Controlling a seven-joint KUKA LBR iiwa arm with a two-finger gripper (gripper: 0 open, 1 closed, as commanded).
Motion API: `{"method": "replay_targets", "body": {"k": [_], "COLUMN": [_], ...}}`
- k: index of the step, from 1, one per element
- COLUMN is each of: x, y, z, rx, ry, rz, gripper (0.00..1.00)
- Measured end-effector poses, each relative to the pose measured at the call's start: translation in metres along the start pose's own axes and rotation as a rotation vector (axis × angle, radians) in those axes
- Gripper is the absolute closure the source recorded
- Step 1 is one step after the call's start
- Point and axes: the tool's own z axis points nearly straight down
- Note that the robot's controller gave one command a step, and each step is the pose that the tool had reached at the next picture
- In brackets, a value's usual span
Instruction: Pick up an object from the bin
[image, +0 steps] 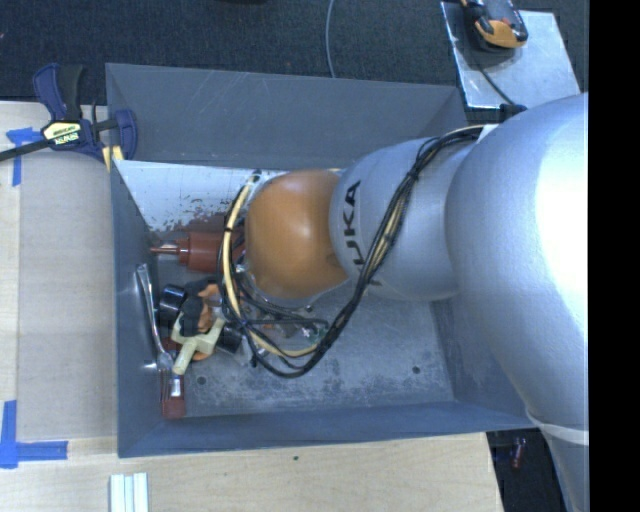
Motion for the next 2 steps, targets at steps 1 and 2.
{"method": "replay_targets", "body": {"k": [1,2], "x": [0.0000,0.0000], "y": [0.0000,-0.0001], "z": [0.0000,0.0000], "rx": [0.000,0.000], "ry": [0.000,0.000], "rz": [0.001,0.001], "gripper": [1.00,1.00]}}
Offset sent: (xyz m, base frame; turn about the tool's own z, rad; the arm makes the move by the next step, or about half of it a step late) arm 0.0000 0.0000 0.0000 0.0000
